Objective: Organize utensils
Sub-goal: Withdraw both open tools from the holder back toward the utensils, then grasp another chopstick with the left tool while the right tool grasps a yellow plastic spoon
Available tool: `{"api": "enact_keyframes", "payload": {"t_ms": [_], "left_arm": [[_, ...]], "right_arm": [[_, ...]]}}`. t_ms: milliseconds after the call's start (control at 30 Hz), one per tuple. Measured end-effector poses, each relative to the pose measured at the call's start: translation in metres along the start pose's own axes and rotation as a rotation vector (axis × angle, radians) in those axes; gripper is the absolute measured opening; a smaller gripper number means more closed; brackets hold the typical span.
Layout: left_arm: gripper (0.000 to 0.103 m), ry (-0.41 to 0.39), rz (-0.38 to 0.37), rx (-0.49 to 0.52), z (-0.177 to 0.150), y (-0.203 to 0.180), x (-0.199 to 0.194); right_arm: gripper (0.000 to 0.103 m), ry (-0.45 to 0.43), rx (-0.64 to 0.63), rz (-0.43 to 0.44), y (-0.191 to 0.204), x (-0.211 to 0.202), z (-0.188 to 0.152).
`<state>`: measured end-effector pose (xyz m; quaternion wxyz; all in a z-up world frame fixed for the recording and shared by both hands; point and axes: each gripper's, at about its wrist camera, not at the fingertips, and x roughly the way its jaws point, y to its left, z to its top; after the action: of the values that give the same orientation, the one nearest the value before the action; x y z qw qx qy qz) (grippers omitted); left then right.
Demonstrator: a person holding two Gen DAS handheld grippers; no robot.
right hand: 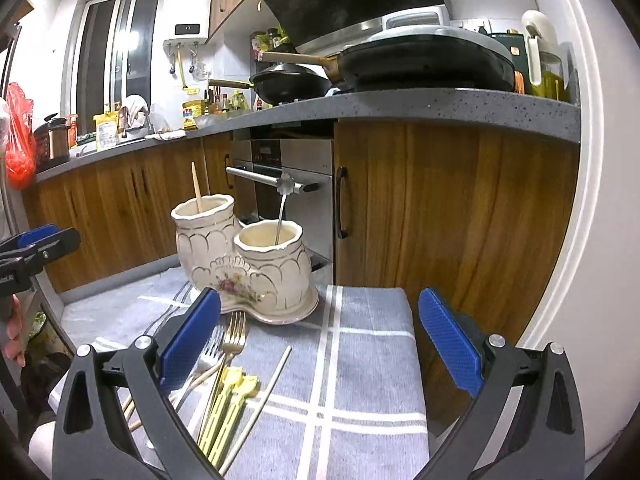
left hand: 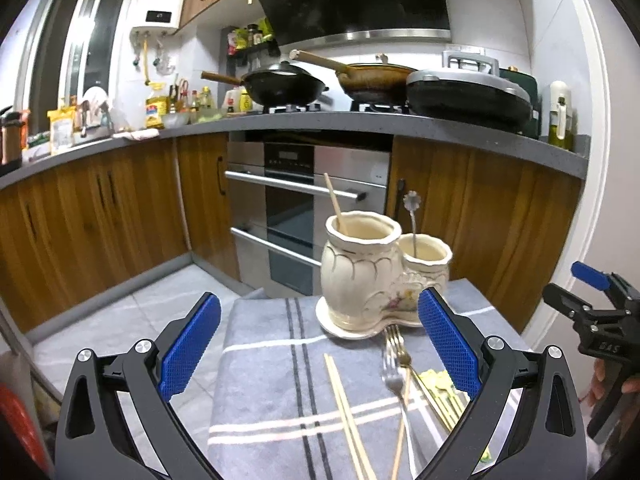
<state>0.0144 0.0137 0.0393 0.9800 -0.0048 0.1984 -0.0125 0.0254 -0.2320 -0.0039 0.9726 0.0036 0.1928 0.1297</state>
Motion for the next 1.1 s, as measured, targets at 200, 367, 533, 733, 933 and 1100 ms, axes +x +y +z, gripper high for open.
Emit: {"api": "enact_keyframes", "payload": {"t_ms": [200,367,533,733,933,1100], "left_arm": [[0.098,0.053,0.028,0.029,-0.013,-0.001,0.005],[0.098,0.155,0.008,0.020,-0.030,0.004,0.016],[0.098,0.279,0.045,0.076,-0.053,0.002,0.034],[0.090,0.443,0.052,0.057,-0.077,0.007,0.062],[0.067,0.525,0.006,0.062,-0.087,-0.003,0.077],[0.054,0.564,-0.016,0.073,-0.092,-0.011,0.087]], "right_arm": [[0.098,0.046,0.000,-0.008,-0.002,0.000,-0.007],[0.098,0.118,-0.002,0.002,-0.003,0.010,-0.021],[0.098,0.215,-0.022,0.020,0.001,0.025,-0.038],[0.098,0.278,-0.061,0.027,0.009,0.035,-0.054],[0.098,0.300,-0.057,0.040,0.009,0.041,-0.058],[0.098,0.309,-0.053,0.039,0.007,0.044,-0.060]]}}
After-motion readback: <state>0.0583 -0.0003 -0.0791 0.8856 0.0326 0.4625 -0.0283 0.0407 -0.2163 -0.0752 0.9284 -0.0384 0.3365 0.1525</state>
